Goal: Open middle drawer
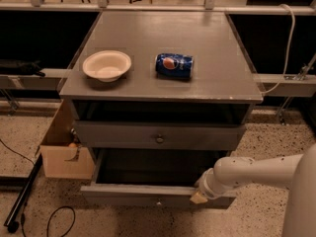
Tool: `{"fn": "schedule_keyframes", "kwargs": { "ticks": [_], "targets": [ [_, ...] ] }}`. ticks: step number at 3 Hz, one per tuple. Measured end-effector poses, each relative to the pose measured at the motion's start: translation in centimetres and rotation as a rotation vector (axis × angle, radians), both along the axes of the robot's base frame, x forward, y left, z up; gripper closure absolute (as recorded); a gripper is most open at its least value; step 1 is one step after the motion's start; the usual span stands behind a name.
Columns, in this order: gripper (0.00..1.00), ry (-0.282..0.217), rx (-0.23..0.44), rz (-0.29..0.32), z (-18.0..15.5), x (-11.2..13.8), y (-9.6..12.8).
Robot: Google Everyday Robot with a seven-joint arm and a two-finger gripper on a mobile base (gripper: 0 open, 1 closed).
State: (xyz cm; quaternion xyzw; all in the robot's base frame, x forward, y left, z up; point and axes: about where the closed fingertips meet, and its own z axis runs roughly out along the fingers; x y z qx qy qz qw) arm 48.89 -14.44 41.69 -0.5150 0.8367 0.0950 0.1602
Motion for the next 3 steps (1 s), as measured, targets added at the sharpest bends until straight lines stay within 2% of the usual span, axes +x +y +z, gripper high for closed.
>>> {"fn": "schedule_keyframes", "kwargs": {
  "ticks": [1,3],
  "targets": [
    [0.85,0.0,0.0,0.0,0.0,0.0,0.0],
    [0.39,0.0,0.0,0.0,-0.01,0.0,0.0]
  ]
}}
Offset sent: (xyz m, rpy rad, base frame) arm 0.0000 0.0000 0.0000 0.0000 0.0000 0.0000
